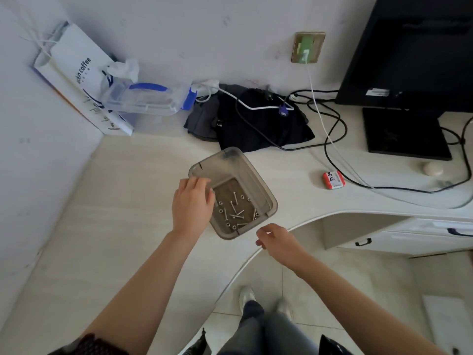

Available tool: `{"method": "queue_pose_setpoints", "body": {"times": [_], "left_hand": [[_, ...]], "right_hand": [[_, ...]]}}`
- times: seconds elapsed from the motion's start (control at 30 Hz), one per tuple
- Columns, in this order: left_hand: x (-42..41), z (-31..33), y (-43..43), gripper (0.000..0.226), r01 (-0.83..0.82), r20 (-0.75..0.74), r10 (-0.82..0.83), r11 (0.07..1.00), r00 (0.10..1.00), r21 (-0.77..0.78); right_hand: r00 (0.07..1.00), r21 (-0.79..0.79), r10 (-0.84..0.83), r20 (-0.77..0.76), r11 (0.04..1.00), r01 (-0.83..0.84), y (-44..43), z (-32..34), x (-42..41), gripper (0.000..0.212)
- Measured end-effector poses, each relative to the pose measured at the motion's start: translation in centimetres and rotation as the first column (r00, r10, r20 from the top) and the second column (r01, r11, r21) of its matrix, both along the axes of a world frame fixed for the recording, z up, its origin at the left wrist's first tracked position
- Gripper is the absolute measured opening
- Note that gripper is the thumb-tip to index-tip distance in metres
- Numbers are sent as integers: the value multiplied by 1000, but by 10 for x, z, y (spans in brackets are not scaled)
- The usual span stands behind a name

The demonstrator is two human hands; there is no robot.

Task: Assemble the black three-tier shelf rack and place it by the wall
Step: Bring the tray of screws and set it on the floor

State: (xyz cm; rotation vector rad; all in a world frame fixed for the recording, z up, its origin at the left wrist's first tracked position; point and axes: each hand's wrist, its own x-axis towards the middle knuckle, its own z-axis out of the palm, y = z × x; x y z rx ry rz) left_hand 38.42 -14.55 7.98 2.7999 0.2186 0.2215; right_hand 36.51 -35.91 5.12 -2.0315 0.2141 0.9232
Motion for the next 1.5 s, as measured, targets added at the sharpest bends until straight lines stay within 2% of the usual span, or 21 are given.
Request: {"method": "queue_pose_setpoints", "body": {"times": [0.1,0.17,0.23,0.37,0.47,0.57,0.8,1.0,1.13,1.27,1.4,1.5], "left_hand": [[34,-5,6,32,22,-71,-20,999,997,28],[54,-9,8,39,28,-104,-29,1000,994,-11],[72,-11,12,46,21,-132,-28,998,991,-58],[95,-16,14,55,-39,-240,13,994,971,-103],[101,-21,11,56,-71,-319,36,992,947,-100],[102,-22,8,53,-131,-354,95,988,930,-78],[93,-20,-6,48,-320,-312,245,922,918,-218],[77,-16,-23,42,-389,-293,307,877,906,-284],[67,-14,-41,43,-400,-251,328,853,911,-336],[59,-17,-65,41,-410,-228,345,826,910,-386],[48,-18,-91,36,-373,-196,319,833,927,-409],[40,-19,-108,33,-332,-171,287,857,943,-394]], "right_hand": [[949,195,-165,-269,955,222,4,11,14,33],[904,229,-205,-374,925,304,2,16,23,41],[880,239,-210,-427,912,334,-1,17,29,45],[849,265,-181,-496,900,346,-7,16,40,39],[834,281,-230,-502,868,409,-13,14,51,36],[867,270,-243,-436,883,384,-20,12,64,32],[935,193,-191,-298,947,255,-38,10,87,17],[989,27,-143,-29,989,144,-55,10,97,19],[988,-60,-93,123,993,100,-71,6,100,20],[967,-85,-109,231,988,131,-93,-1,100,25],[933,-143,-117,340,974,174,-118,-2,93,40],[909,-190,-122,399,959,212,-135,0,85,40]]}}
